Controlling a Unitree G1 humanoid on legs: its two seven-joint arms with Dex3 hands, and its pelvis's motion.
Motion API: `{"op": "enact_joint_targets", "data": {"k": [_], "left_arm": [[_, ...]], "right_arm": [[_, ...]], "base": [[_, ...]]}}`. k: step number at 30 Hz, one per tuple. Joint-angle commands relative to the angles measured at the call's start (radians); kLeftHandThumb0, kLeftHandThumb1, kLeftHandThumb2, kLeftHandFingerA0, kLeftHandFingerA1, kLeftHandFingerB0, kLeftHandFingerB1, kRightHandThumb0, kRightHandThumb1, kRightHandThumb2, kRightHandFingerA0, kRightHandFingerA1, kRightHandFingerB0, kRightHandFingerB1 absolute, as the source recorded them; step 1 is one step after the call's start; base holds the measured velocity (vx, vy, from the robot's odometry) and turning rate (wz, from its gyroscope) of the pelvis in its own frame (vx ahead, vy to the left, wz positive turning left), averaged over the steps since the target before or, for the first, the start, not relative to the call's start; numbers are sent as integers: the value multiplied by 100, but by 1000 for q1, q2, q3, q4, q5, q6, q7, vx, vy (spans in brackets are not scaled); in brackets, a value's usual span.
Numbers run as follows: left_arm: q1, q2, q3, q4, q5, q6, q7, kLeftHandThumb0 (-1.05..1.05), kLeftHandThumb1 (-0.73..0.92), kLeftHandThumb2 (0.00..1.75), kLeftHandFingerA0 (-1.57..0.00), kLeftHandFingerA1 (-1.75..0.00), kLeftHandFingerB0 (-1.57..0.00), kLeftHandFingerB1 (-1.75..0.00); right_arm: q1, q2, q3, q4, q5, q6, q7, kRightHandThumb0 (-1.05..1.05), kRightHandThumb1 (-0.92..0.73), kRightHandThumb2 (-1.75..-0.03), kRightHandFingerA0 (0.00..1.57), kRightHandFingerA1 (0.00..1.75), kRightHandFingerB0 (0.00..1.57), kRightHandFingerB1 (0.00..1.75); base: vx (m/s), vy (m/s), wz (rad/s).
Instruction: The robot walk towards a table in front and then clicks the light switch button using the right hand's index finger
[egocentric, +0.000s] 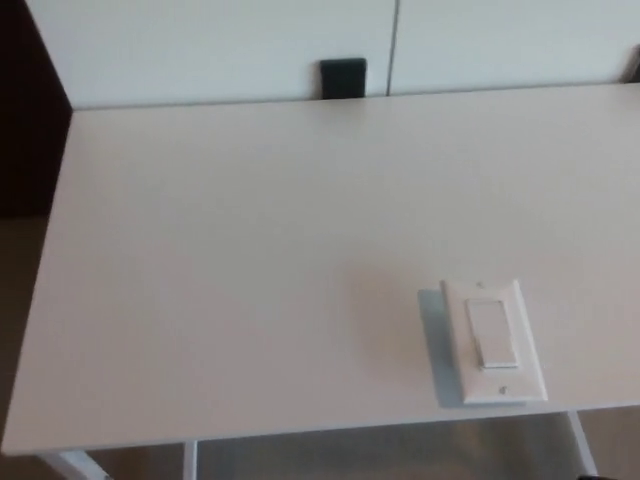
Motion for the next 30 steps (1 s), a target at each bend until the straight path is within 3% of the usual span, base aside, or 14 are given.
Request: {"op": "enact_joint_targets", "data": {"k": [1,7,8,9,10,11,13,14,15,26,27,28,29,30], "left_arm": [[6,16,-17,9,20,-1,10,-19,74,66,-29,-46,-18,-37],[-8,25,-9,22,12,-2,7,-15,74,65,-29,-46,-18,-37],[-11,26,-8,25,14,1,10,-11,54,94,-21,-54,-11,-49],[-13,27,-9,23,15,6,11,-11,54,94,-20,-54,-11,-49],[-13,30,-10,21,16,6,10,-15,74,65,-29,-46,-17,-37],[-12,33,-10,23,18,1,8,-11,54,94,-20,-54,-11,-49],[-13,35,-8,30,18,-3,9,-11,54,94,-21,-54,-11,-49],[-16,38,-6,33,21,-7,10,-16,73,65,-29,-46,-17,-38],[-18,40,-4,36,20,-7,9,-12,54,94,-21,-54,-11,-49],[-50,74,56,59,-1,-3,-4,-12,53,94,-20,-54,-12,-49],[-57,76,62,60,-1,2,-2,-13,53,94,-21,-54,-13,-49],[-63,78,66,60,2,7,0,-13,53,94,-21,-54,-13,-49],[-69,77,74,65,-3,9,-3,-12,53,94,-21,-54,-13,-49],[-73,77,77,66,-4,11,-4,-13,53,94,-21,-54,-13,-49]], "right_arm": [[2,-13,-6,-12,7,11,-3,-63,-53,-58,78,53,57,40],[8,-10,0,-25,-1,9,-5,-61,-54,-58,78,54,56,40],[9,-8,-2,-24,5,14,0,-61,-53,-58,78,52,56,39],[9,-10,-1,-22,2,10,-2,-62,-54,-58,78,52,56,39],[9,-10,0,-21,-1,9,-4,-63,-54,-58,78,53,57,40],[10,-10,0,-21,0,9,-3,-62,-54,-58,77,52,56,39],[10,-9,1,-20,3,9,3,-62,-54,-57,77,52,56,39],[5,-10,3,-15,-2,4,0,-62,-53,-57,76,52,56,40],[4,-9,4,-15,-1,6,2,-62,-52,-57,76,54,56,40],[140,-14,73,-203,-32,-9,25,-67,-51,-57,75,52,54,39],[162,-15,78,-237,-29,-1,28,-68,-41,-84,69,60,46,50],[179,-15,82,-266,-28,7,27,-68,-41,-84,69,60,46,50],[215,-21,88,-315,-27,15,31,-65,-53,-58,74,49,52,37],[234,-23,90,-342,-24,20,33,-65,-53,-57,73,47,53,36]], "base": [[69,58,25],[3,-31,5],[0,0,0],[0,0,0],[0,0,0],[0,0,0],[0,0,0],[0,0,0],[0,0,0],[0,0,0],[0,0,0],[0,0,0],[0,0,0],[0,0,0]]}}
